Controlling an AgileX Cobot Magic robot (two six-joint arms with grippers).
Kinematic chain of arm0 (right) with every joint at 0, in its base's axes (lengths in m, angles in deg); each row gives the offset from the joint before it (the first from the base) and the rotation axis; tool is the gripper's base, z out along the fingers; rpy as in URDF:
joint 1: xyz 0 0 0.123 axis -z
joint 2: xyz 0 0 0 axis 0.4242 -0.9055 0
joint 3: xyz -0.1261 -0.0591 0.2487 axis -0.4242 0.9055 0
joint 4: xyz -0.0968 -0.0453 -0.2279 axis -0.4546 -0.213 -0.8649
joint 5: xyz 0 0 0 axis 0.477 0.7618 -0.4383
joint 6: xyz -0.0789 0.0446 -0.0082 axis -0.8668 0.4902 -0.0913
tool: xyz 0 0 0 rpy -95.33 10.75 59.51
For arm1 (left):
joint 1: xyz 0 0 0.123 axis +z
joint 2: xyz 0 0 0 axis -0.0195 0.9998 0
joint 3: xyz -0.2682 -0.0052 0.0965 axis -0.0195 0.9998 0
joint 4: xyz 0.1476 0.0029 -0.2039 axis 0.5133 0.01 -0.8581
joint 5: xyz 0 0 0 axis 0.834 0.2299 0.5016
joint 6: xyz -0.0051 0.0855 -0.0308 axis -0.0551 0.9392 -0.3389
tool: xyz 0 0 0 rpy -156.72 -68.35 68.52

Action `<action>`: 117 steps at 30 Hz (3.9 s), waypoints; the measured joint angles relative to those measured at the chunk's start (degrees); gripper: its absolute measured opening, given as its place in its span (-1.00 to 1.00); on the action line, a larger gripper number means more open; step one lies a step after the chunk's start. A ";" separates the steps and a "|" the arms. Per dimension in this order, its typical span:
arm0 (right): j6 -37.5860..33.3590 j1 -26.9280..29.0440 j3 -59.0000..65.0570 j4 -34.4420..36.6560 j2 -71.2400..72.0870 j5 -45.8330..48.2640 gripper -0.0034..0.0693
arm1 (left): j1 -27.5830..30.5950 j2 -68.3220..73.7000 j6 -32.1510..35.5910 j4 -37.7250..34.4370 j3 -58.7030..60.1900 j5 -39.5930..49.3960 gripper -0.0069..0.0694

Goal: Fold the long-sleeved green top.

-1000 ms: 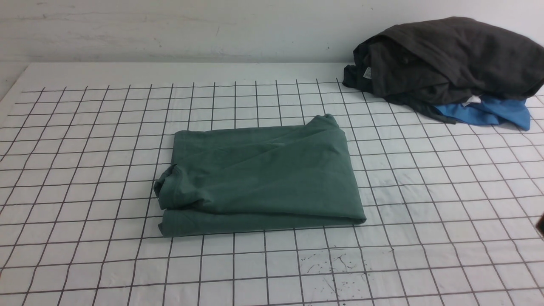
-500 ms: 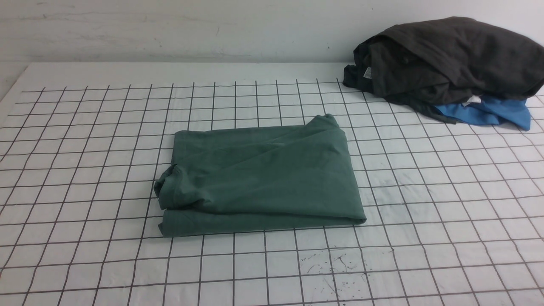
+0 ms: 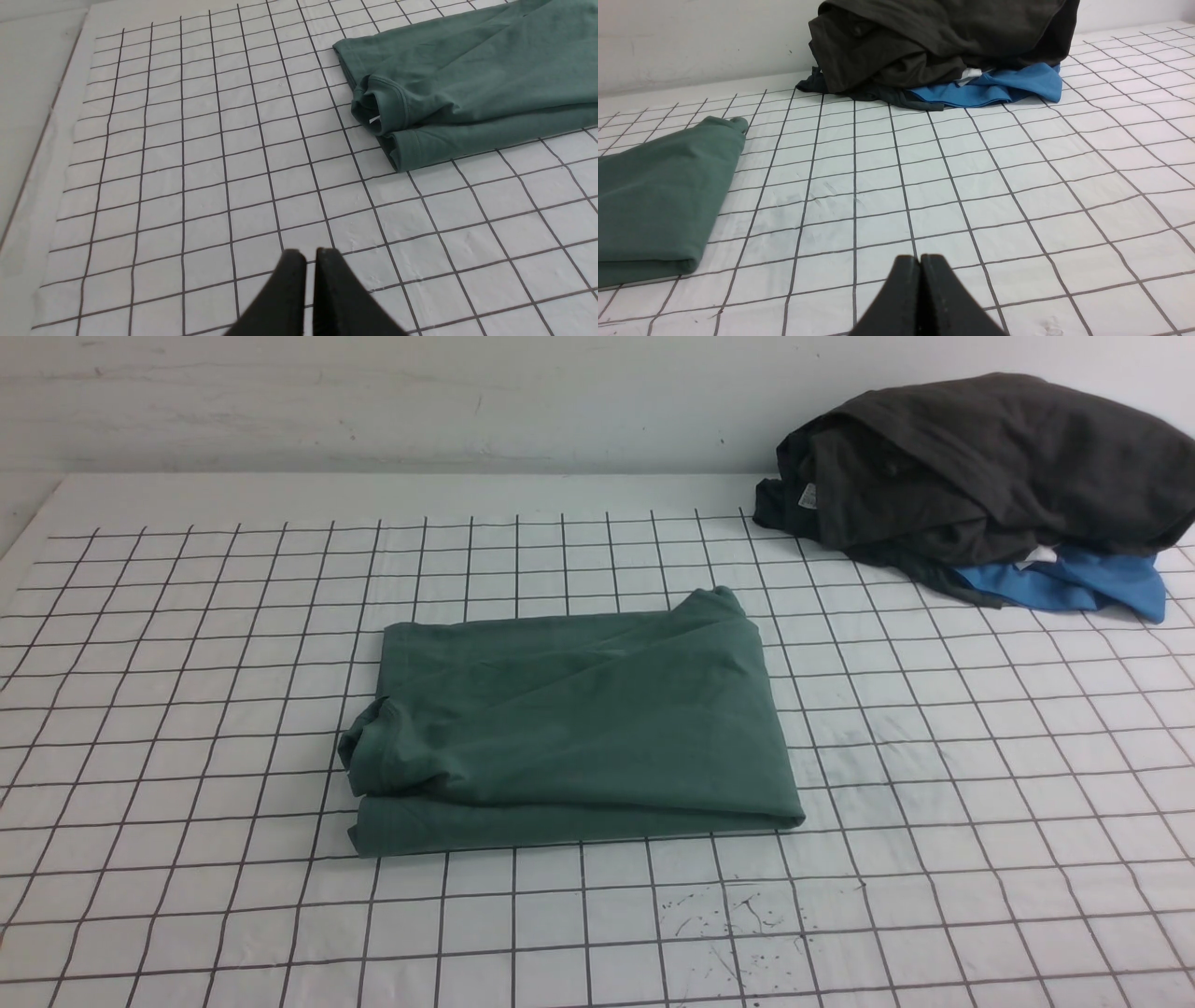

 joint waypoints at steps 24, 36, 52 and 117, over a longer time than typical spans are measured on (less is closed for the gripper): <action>0.00 0.00 0.00 -0.16 0.00 0.13 -0.93 | 0.00 0.00 0.00 -0.06 0.00 0.00 -0.79; 0.00 0.00 0.00 -0.16 0.00 0.14 -0.93 | 0.06 -0.56 -0.26 0.31 5.41 -5.21 -0.79; 0.00 0.00 0.00 -0.16 0.00 0.19 -0.93 | 8.06 -8.23 0.73 -3.76 33.93 -40.66 -0.79; 0.67 0.00 0.00 -0.34 0.00 0.20 -0.93 | 10.10 -8.23 0.64 -4.50 36.87 -39.60 -0.79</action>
